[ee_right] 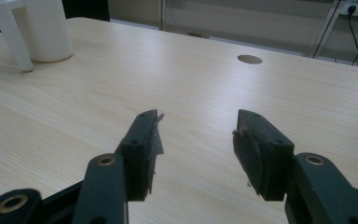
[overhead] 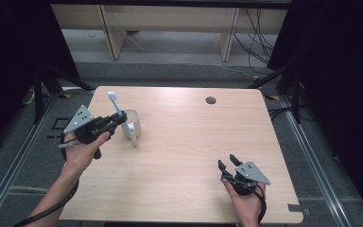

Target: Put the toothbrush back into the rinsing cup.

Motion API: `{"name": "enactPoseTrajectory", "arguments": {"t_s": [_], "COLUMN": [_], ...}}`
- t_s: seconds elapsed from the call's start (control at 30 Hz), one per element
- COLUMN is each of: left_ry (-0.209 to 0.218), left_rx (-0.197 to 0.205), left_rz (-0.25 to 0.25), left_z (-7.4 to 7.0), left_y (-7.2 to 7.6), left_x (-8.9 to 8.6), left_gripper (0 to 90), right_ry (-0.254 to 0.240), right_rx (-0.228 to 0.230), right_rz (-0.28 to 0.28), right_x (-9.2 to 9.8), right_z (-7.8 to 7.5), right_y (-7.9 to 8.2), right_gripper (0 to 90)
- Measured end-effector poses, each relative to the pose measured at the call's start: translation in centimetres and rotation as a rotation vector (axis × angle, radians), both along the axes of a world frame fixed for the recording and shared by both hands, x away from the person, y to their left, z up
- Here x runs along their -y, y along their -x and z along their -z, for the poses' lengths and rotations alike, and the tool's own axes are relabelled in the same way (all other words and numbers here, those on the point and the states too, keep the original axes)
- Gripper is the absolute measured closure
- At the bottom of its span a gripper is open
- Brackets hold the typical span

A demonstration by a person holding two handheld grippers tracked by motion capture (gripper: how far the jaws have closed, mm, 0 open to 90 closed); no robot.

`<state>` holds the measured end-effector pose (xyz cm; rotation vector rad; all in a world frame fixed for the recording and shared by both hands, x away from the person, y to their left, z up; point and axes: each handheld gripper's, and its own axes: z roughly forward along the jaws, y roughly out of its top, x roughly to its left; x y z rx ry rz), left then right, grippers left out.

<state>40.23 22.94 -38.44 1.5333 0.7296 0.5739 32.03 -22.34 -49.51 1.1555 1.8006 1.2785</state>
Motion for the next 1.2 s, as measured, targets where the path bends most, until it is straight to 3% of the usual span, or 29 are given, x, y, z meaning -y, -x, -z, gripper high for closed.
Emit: {"name": "enactPoseTrajectory", "arguments": {"t_s": [0.1, 0.17, 0.3, 0.37, 0.73, 0.77, 0.83, 1.2], "left_ry": [-0.006, -0.010, -0.015, -0.020, -0.046, -0.048, -0.052, -0.069], "left_rx": [0.004, 0.009, 0.014, 0.017, 0.035, 0.035, 0.035, 0.035], "left_rz": [-0.009, -0.015, -0.022, -0.026, -0.053, -0.056, -0.060, -0.071], "left_z": [0.0, -0.1, -0.1, -0.2, -0.3, -0.3, -0.1, 0.5], "left_y": [-0.2, -0.3, -0.5, -0.7, -1.4, -1.5, -1.7, -2.3], "left_x": [-0.1, -0.1, -0.1, -0.1, -0.1, -0.1, -0.1, 0.2], "left_gripper": [80.6, 80.6, 80.6, 80.6, 80.6, 80.6, 80.6, 80.5], "right_ry": [-0.002, 0.034, 0.019, 0.001, 0.007, 0.024, 0.006, 0.005], "right_rx": [-0.025, 0.010, 0.012, -0.014, -0.003, 0.015, 0.011, 0.006], "right_rz": [0.015, 0.006, 0.016, 0.021, 0.015, 0.015, 0.010, 0.014], "right_x": [0.0, 0.2, 0.3, 0.2, 0.3, 0.4, 0.3, 0.3], "right_z": [0.0, 0.1, 0.2, 0.2, 0.3, 0.3, 0.3, 0.3], "right_y": [0.2, -0.1, 0.0, 0.1, 0.0, -0.1, -0.1, -0.1], "right_gripper": [49.6, 49.5, 49.1, 48.9, 48.5, 48.5, 48.5, 48.4]}}
